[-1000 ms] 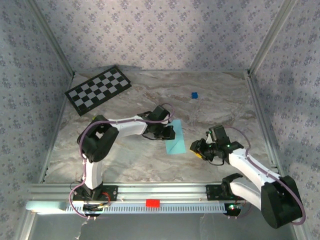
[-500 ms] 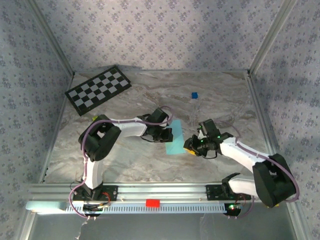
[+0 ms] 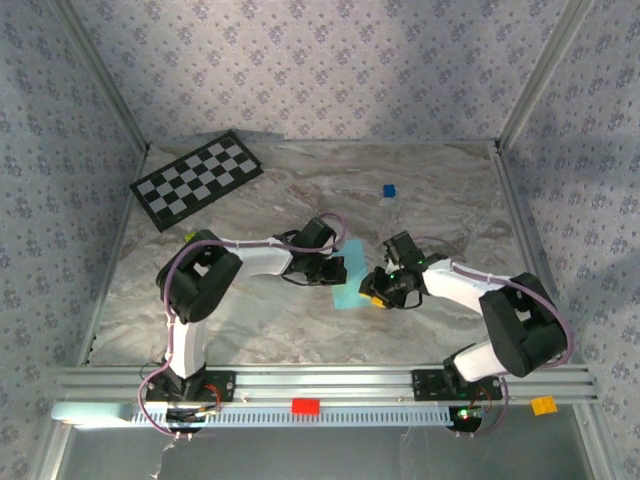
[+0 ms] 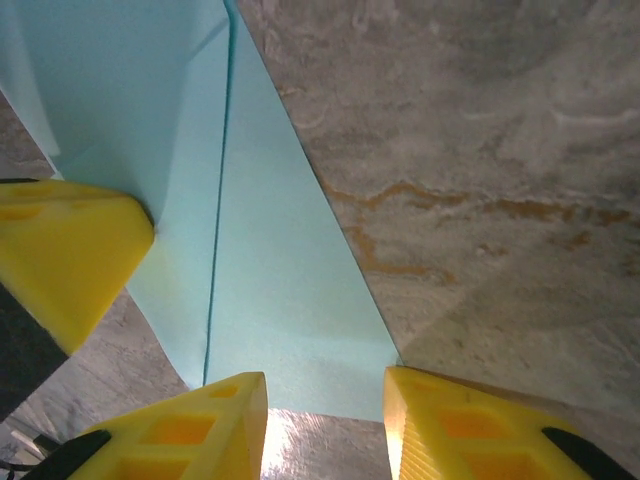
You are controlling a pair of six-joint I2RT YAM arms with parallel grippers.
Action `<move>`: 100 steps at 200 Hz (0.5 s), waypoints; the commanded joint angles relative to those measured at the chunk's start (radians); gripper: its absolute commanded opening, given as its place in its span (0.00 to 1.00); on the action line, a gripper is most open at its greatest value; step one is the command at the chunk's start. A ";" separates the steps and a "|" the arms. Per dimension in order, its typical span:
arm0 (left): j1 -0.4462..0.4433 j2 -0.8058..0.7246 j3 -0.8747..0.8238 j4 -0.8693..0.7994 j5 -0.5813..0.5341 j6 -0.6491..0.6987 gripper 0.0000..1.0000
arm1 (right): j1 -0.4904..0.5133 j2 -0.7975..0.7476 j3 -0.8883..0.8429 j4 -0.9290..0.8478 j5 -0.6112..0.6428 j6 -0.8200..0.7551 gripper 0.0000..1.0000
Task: Fold a paper plane with a square sheet of paper (pick it up from the middle)
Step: Turn over the paper at the center of the table.
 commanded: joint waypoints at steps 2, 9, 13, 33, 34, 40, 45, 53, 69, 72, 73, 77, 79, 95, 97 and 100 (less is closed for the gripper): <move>0.001 0.007 -0.028 -0.037 -0.018 -0.005 0.05 | 0.006 0.035 0.027 0.012 0.008 -0.004 0.38; 0.002 0.007 -0.027 -0.037 -0.017 -0.004 0.05 | 0.007 0.049 0.033 0.013 0.002 -0.003 0.38; 0.002 0.007 -0.027 -0.037 -0.017 -0.005 0.05 | 0.007 0.056 0.035 0.015 -0.001 -0.003 0.39; 0.001 0.005 -0.027 -0.039 -0.018 -0.005 0.05 | 0.012 0.071 0.040 0.042 -0.013 0.007 0.41; 0.001 0.005 -0.028 -0.039 -0.018 -0.005 0.04 | 0.012 0.071 0.040 0.043 -0.013 0.008 0.41; 0.001 0.005 -0.027 -0.039 -0.018 -0.005 0.04 | 0.012 0.068 0.038 0.054 -0.014 0.009 0.42; 0.001 0.005 -0.026 -0.039 -0.018 -0.004 0.05 | 0.011 0.065 0.038 0.065 -0.019 0.011 0.43; 0.001 0.004 -0.025 -0.040 -0.019 -0.005 0.05 | 0.009 0.061 0.036 0.085 -0.024 0.015 0.45; 0.001 0.005 -0.024 -0.039 -0.019 -0.007 0.05 | 0.000 0.058 0.029 0.128 -0.043 0.024 0.47; 0.002 0.005 -0.024 -0.039 -0.019 -0.006 0.05 | -0.002 0.058 0.028 0.137 -0.047 0.023 0.48; 0.002 0.005 -0.024 -0.040 -0.019 -0.006 0.05 | -0.002 0.058 0.029 0.139 -0.049 0.023 0.48; 0.000 0.005 -0.022 -0.039 -0.019 -0.005 0.04 | -0.005 0.059 0.028 0.150 -0.051 0.025 0.48; 0.001 0.004 -0.022 -0.040 -0.019 -0.005 0.05 | -0.005 0.059 0.027 0.154 -0.051 0.025 0.48; 0.001 0.004 -0.022 -0.042 -0.019 -0.005 0.04 | -0.015 0.066 0.027 0.199 -0.072 0.025 0.49; 0.001 0.005 -0.022 -0.043 -0.019 -0.005 0.04 | -0.016 0.067 0.027 0.203 -0.075 0.024 0.49; 0.002 0.004 -0.023 -0.043 -0.018 -0.005 0.04 | -0.016 0.067 0.029 0.207 -0.075 0.024 0.49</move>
